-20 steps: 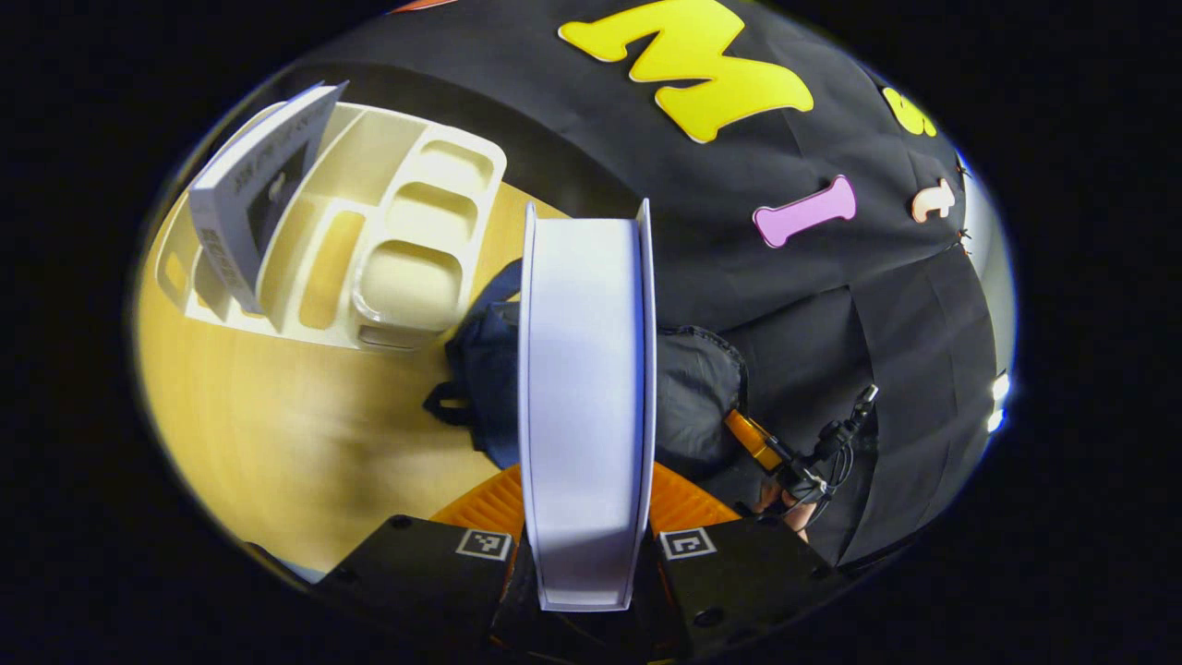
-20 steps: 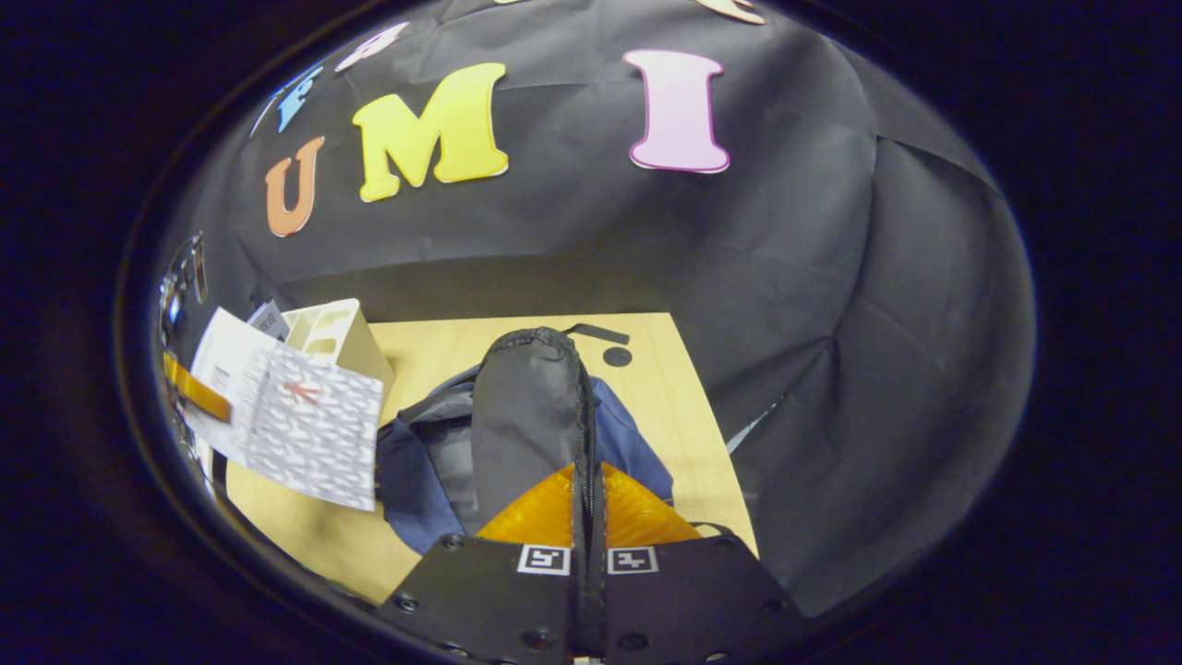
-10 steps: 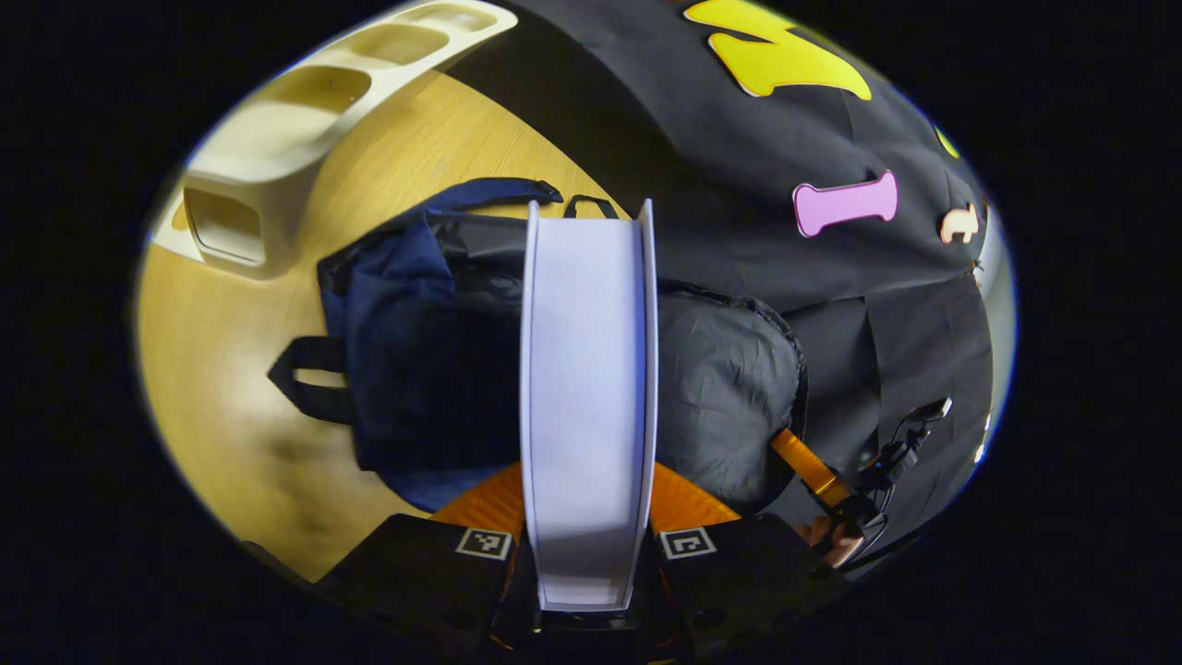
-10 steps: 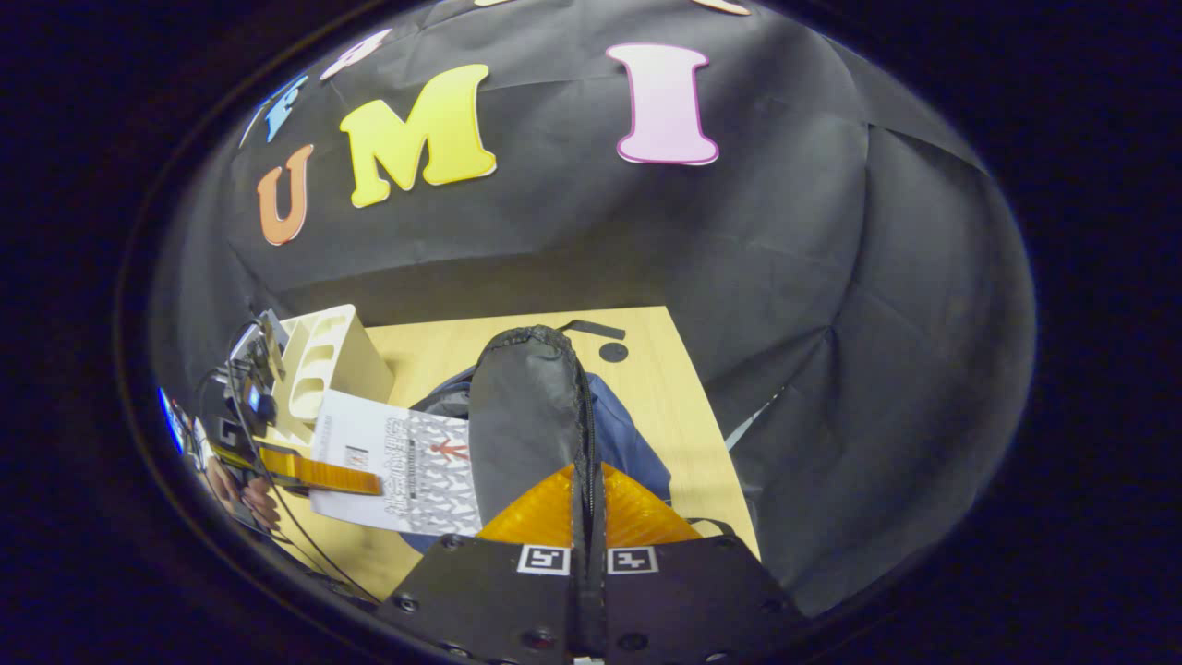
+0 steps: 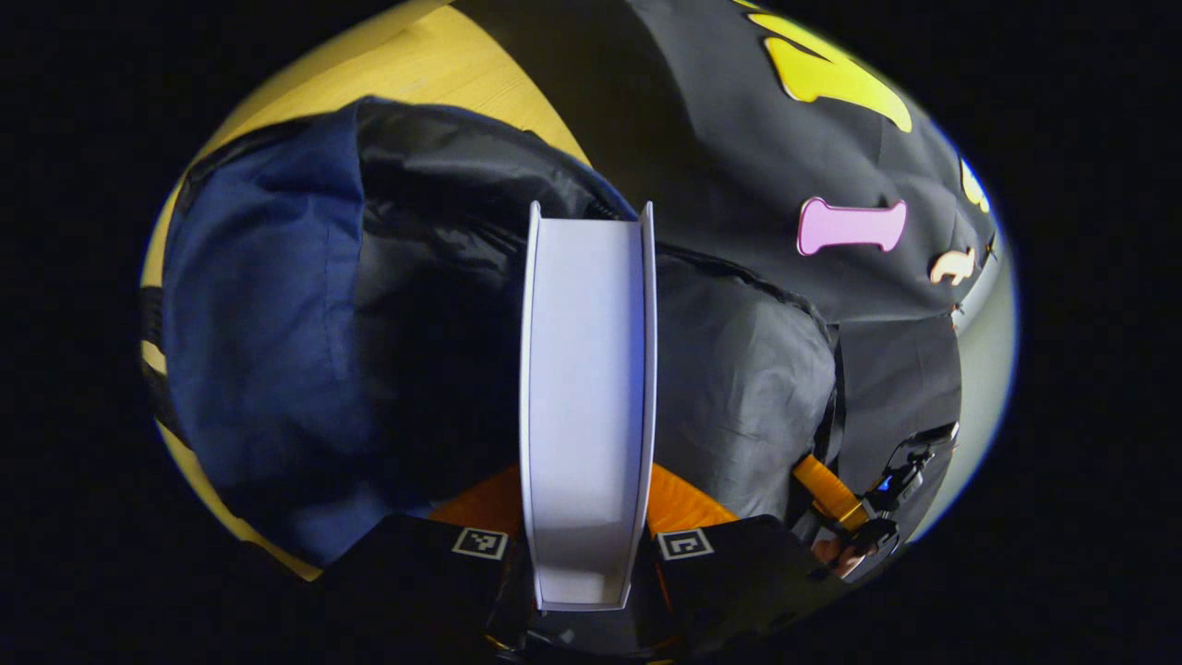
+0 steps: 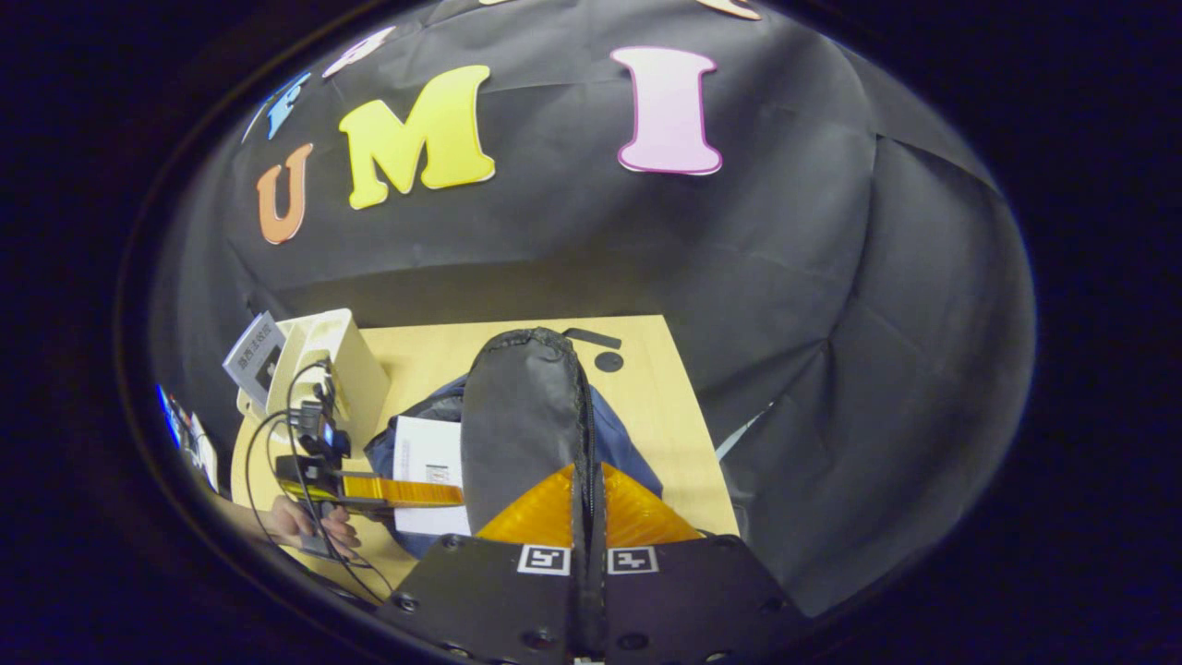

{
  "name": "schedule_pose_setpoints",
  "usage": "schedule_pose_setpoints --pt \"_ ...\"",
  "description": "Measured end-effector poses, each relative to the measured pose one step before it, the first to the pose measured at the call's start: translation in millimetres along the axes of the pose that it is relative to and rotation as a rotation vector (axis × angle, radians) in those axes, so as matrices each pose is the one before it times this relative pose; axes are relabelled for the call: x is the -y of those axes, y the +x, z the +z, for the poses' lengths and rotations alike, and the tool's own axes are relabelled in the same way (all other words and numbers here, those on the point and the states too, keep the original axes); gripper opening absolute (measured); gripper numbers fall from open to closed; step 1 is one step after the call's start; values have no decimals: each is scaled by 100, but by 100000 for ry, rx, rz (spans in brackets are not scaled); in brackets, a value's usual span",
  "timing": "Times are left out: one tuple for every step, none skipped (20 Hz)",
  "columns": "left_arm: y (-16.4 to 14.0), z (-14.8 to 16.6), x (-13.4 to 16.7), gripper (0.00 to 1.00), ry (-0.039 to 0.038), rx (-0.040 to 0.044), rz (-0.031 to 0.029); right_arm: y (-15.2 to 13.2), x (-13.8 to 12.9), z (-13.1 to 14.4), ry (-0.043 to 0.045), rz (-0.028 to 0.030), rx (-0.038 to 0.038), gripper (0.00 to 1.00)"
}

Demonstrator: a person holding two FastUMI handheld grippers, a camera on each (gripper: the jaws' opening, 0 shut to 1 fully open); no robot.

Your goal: Open the schoolbag, grab two books from the bookshelf and put them into the schoolbag.

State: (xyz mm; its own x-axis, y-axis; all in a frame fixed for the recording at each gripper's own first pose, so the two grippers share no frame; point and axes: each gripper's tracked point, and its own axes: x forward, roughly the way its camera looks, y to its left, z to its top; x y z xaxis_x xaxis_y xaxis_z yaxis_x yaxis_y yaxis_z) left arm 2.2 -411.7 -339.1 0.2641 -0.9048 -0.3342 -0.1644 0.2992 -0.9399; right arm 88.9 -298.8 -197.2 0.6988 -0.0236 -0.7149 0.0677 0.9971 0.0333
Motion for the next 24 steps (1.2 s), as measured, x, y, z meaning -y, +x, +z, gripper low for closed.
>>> schedule_pose_setpoints --pt "282 98 -433 46 -1650 -197 -1838 225 -184 -13 -107 159 -239 0" --pt "376 3 -501 53 -1950 -590 106 237 -165 -40 -190 149 -281 0" --pt "428 -34 -823 48 -1021 -443 2663 132 -162 -155 -246 262 -447 3" --pt "16 -236 -709 57 -877 -1797 1105 94 -203 8 -211 217 -269 0" --pt "-42 138 -713 62 -1319 -1369 2944 65 -34 -143 -266 -5 -104 0" --pt "168 -127 -221 80 -2532 -1713 1564 112 -45 -28 135 2 -195 0" --pt "-206 71 -93 72 -2105 -1204 1181 83 -44 -134 323 149 -253 0" --pt "-169 -156 -410 76 -740 -1905 3418 180 87 -23 348 -51 -276 0" --pt "-621 0 -473 81 -652 -189 4883 91 -61 0 364 -38 -25 0" --pt "-485 -55 -101 83 456 -243 3575 89 14 23 288 -139 -84 0" --pt "-736 -126 9 83 1644 -243 2993 -12 -54 -44 176 81 80 0" --pt "-799 -170 -24 99 2916 -47 4431 96 -79 -43 -9 36 18 0" --pt "-1403 -325 -571 98 6654 -841 8485 -15 -190 25 -166 53 159 0" --pt "-1309 -16 -108 98 6031 518 4819 -15 -126 -1 -445 -165 133 0" --pt "-1149 306 199 99 5201 2289 2353 -93 -64 -75 -334 105 64 0" --pt "-1370 499 504 98 5046 2725 2332 -87 -163 -165 155 123 61 0" --pt "-1098 563 102 98 5875 2248 4151 -33 -237 11 271 23 136 0" --pt "-1175 437 -183 98 6438 1869 5139 5 -138 -18 160 1 222 0" --pt "-1521 288 -408 98 5927 1939 4741 -151 -39 -54 171 -191 262 0" --pt "-2086 380 -456 98 6883 1925 4910 -113 -180 -151 -62 -200 445 0" --pt "-1183 169 -108 98 4075 768 2620 -41 -230 -32 0 -130 231 0" --pt "-849 -487 -433 98 3273 -377 2754 -77 -220 -101 -558 -298 99 0" --pt "-1952 -492 -1134 98 4116 -1392 5526 -95 -309 -102 -1968 -692 258 2" --pt "-1440 -314 -769 98 2239 -13 2751 0 -243 -96 -1034 -264 252 0"
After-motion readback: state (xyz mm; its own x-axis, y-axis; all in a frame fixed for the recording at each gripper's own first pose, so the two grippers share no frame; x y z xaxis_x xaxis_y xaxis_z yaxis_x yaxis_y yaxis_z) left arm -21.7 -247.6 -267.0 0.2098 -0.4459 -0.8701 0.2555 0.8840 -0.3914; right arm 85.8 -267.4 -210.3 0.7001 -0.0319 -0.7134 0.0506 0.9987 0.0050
